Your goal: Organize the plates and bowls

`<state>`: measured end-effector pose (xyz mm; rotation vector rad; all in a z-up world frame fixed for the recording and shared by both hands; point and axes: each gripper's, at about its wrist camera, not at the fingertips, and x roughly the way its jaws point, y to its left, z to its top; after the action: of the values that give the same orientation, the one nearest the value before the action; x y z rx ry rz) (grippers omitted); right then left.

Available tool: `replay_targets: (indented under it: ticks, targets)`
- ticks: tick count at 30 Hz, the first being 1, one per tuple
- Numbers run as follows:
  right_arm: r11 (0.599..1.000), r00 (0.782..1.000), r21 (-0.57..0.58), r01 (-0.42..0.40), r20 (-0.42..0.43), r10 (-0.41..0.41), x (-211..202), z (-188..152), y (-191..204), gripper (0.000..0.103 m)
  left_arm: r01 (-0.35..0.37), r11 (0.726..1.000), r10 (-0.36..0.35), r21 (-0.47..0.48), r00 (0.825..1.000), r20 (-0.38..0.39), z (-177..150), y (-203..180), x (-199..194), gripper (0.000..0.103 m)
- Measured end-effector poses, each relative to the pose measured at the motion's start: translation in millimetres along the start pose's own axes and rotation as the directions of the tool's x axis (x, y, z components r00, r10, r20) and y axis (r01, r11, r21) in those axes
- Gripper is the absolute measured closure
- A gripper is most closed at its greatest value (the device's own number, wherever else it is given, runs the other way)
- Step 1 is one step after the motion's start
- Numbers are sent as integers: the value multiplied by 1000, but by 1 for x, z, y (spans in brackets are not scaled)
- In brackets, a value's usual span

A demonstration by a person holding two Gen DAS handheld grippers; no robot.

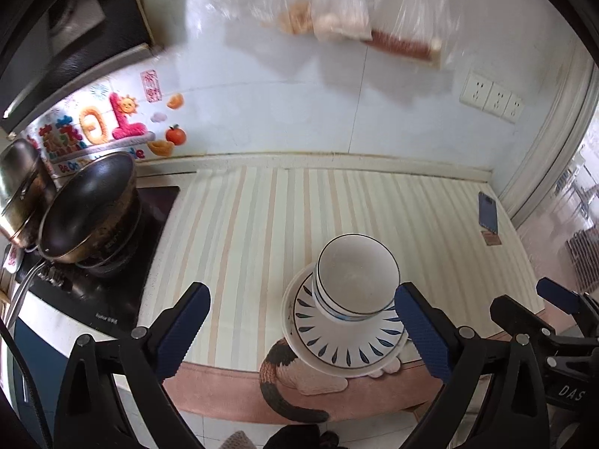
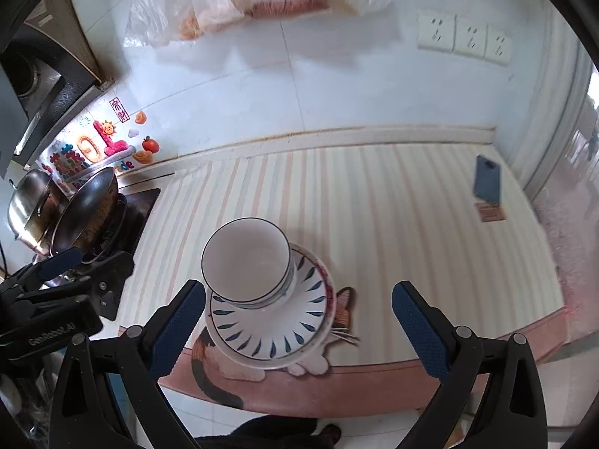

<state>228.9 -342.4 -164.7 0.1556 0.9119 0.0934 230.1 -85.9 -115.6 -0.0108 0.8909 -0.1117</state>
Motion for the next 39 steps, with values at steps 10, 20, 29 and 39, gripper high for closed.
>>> replay_targets:
  ticks: [10, 20, 29, 39]
  targets:
    - [998, 998, -52, -22, 64, 25, -79, -47, 12, 1, -37, 999, 40, -39, 997, 65, -44, -4, -74, 1]
    - [998, 993, -55, -35, 109, 41, -159, -94, 21, 1, -74, 997, 79, -37, 989, 128, -79, -1, -144, 1]
    - [998, 983, -61, -12, 183, 23, -224, -127, 36, 1, -71, 997, 76, -33, 986, 150, -112, 13, -190, 1]
    - [999, 978, -51, 8, 210, 3, -259, -159, 55, 1, -84, 996, 87, -27, 979, 184, -137, 25, -222, 1]
